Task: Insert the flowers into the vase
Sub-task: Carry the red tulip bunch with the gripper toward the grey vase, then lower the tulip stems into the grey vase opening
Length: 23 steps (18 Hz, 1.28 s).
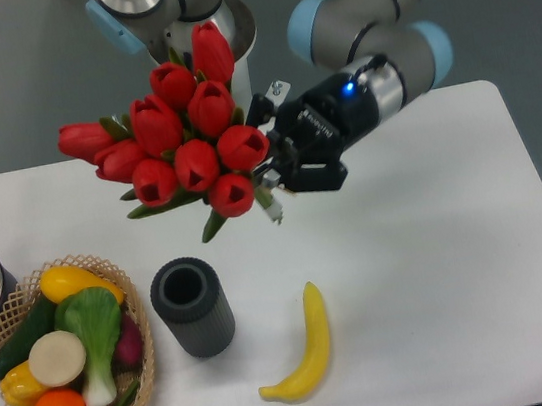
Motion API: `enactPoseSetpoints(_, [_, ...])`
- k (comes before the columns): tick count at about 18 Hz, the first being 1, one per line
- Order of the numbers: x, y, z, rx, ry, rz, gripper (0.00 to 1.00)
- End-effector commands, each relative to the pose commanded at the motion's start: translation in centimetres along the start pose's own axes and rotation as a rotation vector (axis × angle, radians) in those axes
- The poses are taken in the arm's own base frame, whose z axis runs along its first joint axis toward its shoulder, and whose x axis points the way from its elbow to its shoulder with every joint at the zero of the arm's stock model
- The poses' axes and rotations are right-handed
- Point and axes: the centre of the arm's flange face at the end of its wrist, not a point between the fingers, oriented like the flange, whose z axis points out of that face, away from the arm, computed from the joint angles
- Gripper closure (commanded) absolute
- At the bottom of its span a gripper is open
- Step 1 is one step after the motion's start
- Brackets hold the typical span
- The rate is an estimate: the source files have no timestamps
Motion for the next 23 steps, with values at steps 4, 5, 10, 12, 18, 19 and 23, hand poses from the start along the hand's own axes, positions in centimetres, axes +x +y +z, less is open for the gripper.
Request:
enactPoseSetpoints(4, [0.5, 4.2, 0.3, 0.044, 0.004, 0.006, 0.79])
enactPoseSetpoints(5, [1.0, 5.2, 0.6, 0.058, 0.006, 0.017, 0.79])
enactPoseSetpoints(10, [1.6, 6.5, 0.7, 0.117, 0.003, 0.028, 0.79])
enactPoseSetpoints(12, [1.7, 6.8, 0.6, 0.117, 0.000, 0.022, 0.79])
enactPoseSetpoints(18, [1.9, 8.3, 1.6, 0.117, 0.015, -0.001, 0.79])
enactPoseSetpoints(19, [1.8, 8.4, 1.5, 0.117, 0.014, 0.001, 0.79])
enactPoseSetpoints(23, [2.7, 10.4, 2.0, 0.116, 0.016, -0.004, 0.78])
